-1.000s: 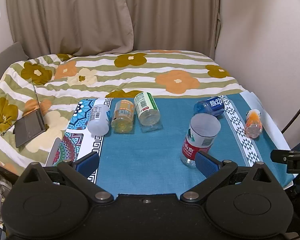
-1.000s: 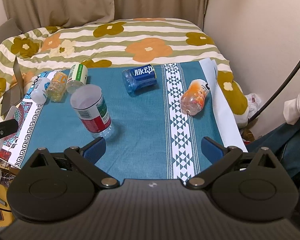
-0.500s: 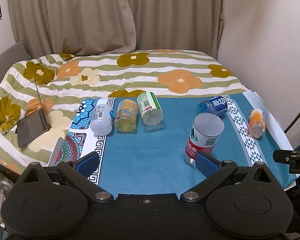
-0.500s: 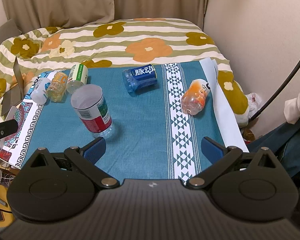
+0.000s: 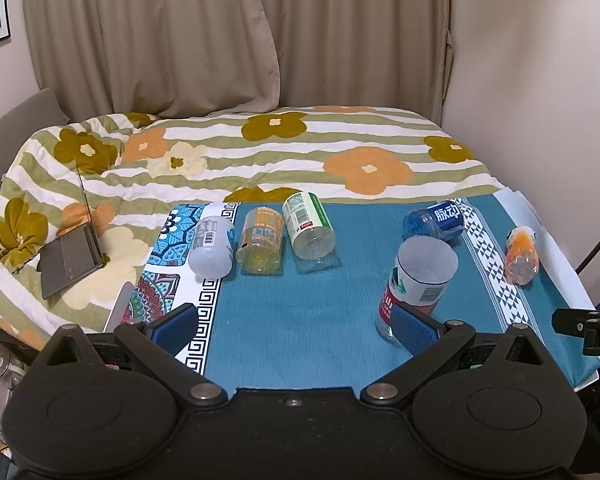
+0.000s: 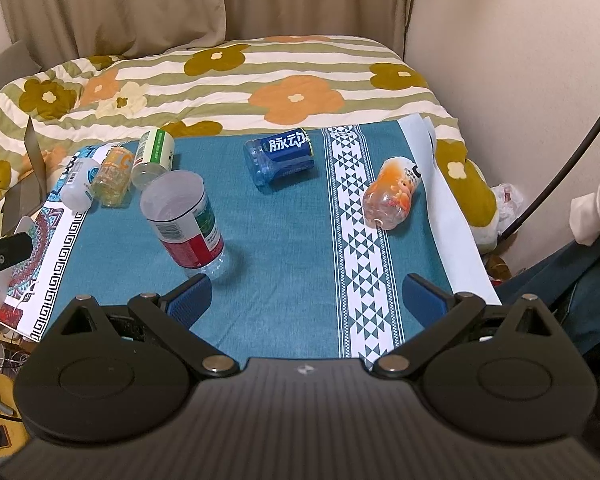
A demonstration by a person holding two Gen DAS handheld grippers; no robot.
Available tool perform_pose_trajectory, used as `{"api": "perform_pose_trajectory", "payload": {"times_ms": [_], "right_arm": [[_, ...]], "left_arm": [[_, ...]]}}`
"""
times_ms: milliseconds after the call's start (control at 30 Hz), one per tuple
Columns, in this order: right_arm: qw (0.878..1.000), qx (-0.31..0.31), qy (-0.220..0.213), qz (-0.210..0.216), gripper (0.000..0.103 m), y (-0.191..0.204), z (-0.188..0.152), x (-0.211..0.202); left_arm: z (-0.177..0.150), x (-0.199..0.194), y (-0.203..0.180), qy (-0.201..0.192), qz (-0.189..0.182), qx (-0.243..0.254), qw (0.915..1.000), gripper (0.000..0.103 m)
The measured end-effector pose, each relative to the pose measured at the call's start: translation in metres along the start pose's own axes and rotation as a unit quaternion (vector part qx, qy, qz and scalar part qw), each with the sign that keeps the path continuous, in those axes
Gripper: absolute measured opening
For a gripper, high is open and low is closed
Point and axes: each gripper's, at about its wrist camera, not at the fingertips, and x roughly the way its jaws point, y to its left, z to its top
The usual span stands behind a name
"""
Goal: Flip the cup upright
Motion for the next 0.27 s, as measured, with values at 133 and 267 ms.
{"api": "perform_pose_trajectory", "payload": {"times_ms": [133,267], "right_arm": [[1.0,-0.002,0.005,0.002,0.103,0.0004,0.0029,0.0029],[1.0,-0.016,0.011,0.007,0.103,0.0039,0.0097,0.009]], "left_arm": [[0.0009,0.0,0.0,-0.002,0.005,0.0,1.0,0.103],[0.0038,-0.0005,-0.0006,-0.013,0.012,-0.003,0.9998,0.103]]}}
